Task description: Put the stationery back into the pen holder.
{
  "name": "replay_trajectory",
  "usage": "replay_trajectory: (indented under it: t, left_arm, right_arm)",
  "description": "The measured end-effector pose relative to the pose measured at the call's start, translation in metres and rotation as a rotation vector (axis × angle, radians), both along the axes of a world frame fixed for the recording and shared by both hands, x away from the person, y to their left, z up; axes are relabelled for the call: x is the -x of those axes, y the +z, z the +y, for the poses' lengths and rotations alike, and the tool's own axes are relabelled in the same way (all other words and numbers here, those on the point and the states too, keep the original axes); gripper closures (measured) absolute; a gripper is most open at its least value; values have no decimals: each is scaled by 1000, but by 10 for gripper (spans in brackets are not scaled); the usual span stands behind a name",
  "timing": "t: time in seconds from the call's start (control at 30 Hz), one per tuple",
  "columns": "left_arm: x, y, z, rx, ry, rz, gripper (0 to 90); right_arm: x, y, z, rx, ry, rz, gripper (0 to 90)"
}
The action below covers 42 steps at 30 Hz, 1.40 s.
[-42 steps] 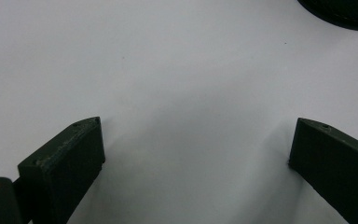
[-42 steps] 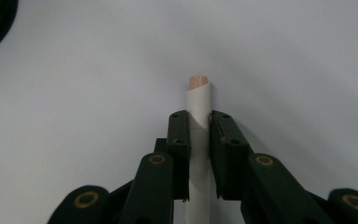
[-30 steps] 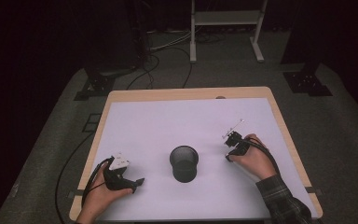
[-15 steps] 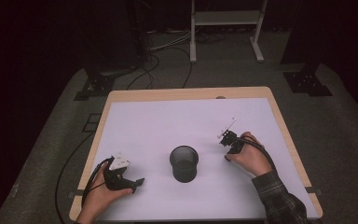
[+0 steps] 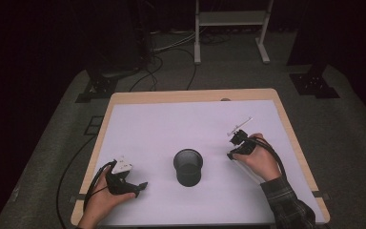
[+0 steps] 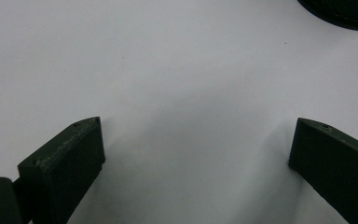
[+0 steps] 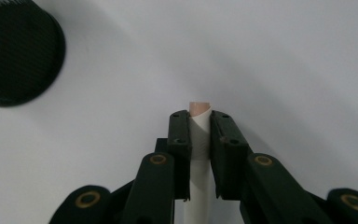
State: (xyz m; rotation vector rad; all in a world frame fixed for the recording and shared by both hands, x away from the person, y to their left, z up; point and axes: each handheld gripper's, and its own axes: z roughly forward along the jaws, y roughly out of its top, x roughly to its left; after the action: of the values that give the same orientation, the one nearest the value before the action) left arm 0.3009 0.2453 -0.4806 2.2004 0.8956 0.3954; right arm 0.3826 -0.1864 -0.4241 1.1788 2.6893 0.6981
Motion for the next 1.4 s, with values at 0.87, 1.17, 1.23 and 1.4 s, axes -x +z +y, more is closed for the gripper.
replay_trajectory:
  t: [0.87, 1.17, 1.23, 1.4]
  left_arm:
    - [0, 0, 0, 5, 3, 0, 22]
    - [0, 0, 0, 1, 0, 4, 22]
    - [0, 0, 0, 1, 0, 5, 22]
    - [0, 0, 0, 1, 0, 4, 22]
  right_arm:
    - [16, 49, -11, -457, 34, -272, 780]
    - [20, 70, 3, -535, 73, -326, 780]
    - [20, 74, 6, -547, 82, -334, 780]
    - [21, 85, 15, -565, 107, -361, 780]
